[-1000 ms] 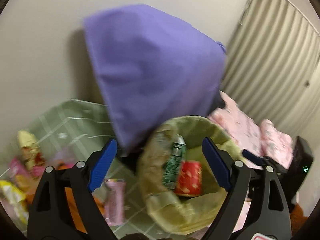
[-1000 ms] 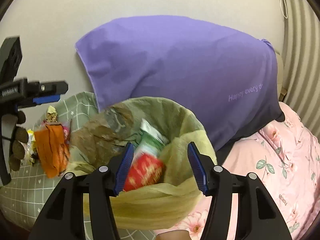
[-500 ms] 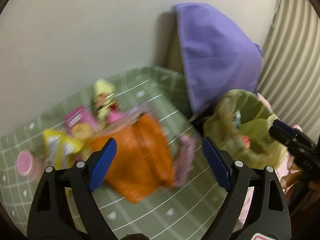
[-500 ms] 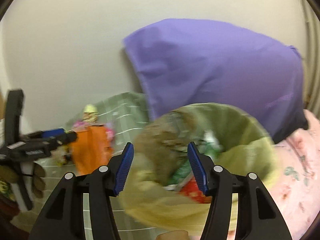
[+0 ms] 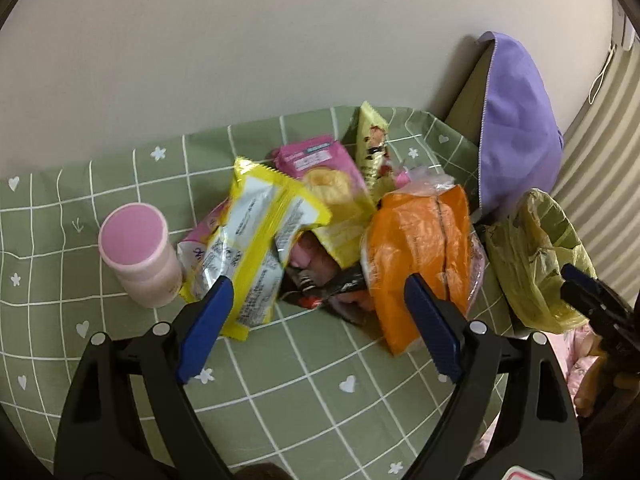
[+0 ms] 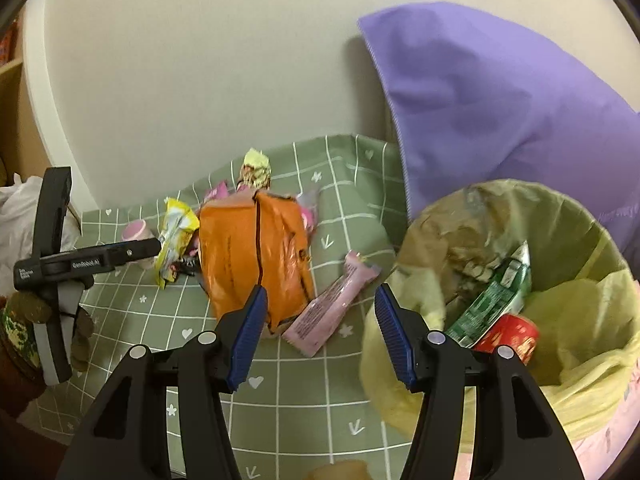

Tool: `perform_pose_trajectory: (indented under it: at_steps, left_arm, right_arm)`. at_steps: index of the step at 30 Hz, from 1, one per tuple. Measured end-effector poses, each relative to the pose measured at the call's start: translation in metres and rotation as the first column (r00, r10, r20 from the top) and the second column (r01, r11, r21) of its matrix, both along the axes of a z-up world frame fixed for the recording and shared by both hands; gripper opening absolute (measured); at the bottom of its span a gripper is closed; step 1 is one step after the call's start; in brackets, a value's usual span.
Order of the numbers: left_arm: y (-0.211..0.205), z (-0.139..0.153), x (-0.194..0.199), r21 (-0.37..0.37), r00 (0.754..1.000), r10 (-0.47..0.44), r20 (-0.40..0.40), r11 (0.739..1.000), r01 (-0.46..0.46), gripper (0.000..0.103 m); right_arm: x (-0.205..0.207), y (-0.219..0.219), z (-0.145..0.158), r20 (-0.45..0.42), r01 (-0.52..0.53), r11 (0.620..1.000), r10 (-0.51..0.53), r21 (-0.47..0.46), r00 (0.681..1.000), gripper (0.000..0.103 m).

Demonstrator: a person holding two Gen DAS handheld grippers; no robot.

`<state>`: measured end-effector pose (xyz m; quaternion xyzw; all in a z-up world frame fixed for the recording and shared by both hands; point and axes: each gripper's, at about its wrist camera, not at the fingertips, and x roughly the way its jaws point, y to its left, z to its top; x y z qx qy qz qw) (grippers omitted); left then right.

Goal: Collect trash
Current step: 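Grasp the orange bag with the right tool while the left tool grasps the yellow wrapper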

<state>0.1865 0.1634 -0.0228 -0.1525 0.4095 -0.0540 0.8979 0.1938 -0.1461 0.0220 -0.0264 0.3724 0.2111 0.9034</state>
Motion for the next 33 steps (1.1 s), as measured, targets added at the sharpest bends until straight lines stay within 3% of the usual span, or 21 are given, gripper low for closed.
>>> perform_pose_trajectory:
  at_steps: [5,11,17,21,24,27,33]
  left_arm:
    - [0.015,0.006,0.003,0.078,0.999,0.039,0.028,0.996,-0.041,0.083]
    - [0.024,0.023,0.003,0.136,0.998,0.002,0.068,0.991,-0.011,0.083]
    - [0.046,0.039,0.002,0.107,0.997,0.007,0.073,0.994,-0.014,0.083]
    - [0.060,0.041,0.005,0.071,0.997,0.027,0.071,0.997,-0.032,0.083]
    - [0.067,0.038,0.011,0.052,0.997,0.027,0.067,0.998,-0.031,0.083]
    - [0.068,0.033,0.019,0.038,0.998,0.016,0.054,0.999,-0.018,0.083]
    - [0.058,0.022,0.037,0.060,0.999,-0.018,0.030,0.998,0.017,0.083]
  right_arm:
    - [0.006,0.017,-0.015,-0.031,-0.020,1.000,0.019,0.000,0.999,0.053]
    - [0.032,0.050,-0.032,-0.053,-0.079,0.997,0.080,0.021,0.995,0.053]
    - [0.074,0.083,-0.053,-0.119,-0.094,0.995,0.089,-0.042,0.989,0.052]
    - [0.095,0.098,-0.070,-0.188,-0.089,0.994,0.077,-0.057,0.979,0.042]
    - [0.102,0.108,-0.076,-0.220,-0.099,0.992,0.080,-0.076,0.972,0.019]
    - [0.103,0.111,-0.070,-0.207,-0.090,0.992,0.071,-0.086,0.976,0.011]
    - [0.095,0.093,-0.048,-0.174,-0.022,0.998,0.010,-0.065,0.985,0.008]
